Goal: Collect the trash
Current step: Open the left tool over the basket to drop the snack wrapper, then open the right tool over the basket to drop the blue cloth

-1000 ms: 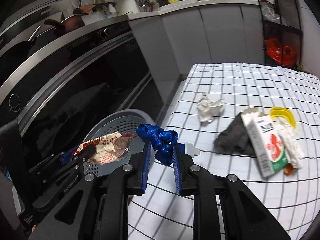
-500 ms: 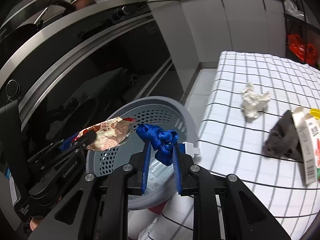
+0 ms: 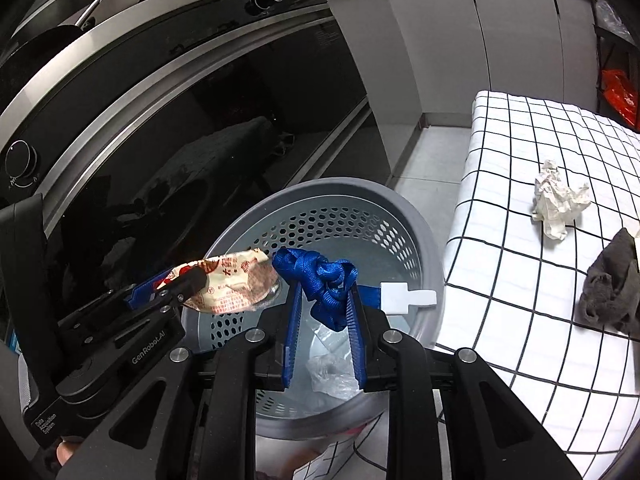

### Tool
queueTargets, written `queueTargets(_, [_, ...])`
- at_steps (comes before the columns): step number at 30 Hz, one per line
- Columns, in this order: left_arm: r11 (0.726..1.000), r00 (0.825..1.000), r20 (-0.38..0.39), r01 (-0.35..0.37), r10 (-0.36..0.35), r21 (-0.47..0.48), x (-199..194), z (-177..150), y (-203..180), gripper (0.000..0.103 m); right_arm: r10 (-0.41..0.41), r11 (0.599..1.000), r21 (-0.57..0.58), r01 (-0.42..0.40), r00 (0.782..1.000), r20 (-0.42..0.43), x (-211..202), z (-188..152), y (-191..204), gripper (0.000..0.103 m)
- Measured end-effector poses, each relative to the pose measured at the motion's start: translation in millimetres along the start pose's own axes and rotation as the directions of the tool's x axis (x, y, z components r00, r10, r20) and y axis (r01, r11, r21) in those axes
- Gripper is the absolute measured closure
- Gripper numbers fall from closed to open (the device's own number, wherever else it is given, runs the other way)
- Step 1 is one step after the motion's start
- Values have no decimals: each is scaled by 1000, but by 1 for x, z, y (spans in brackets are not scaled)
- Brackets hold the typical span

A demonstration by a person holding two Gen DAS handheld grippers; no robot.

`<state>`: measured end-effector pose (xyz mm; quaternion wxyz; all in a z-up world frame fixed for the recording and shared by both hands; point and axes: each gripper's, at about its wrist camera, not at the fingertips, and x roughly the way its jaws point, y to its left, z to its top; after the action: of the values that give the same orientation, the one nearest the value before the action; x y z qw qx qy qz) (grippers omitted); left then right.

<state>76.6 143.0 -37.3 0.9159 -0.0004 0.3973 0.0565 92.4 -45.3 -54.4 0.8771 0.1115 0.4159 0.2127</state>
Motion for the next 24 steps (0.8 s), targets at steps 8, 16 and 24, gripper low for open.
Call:
queueTargets(8, [1000, 1000, 21, -3, 3, -15, -4, 1, 5, 55, 5, 1000, 9, -5, 999, 35, -10, 1, -1, 53])
queueTargets(16, [1000, 1000, 22, 0, 0, -17, -4, 1, 5, 54, -2, 1000, 6, 1, 1000, 31, -9, 0, 1, 53])
queueTargets(24, [1000, 999, 38, 4, -4, -15, -9, 1, 1, 50, -14, 1000, 10, 14, 999, 32, -12, -2, -4, 53])
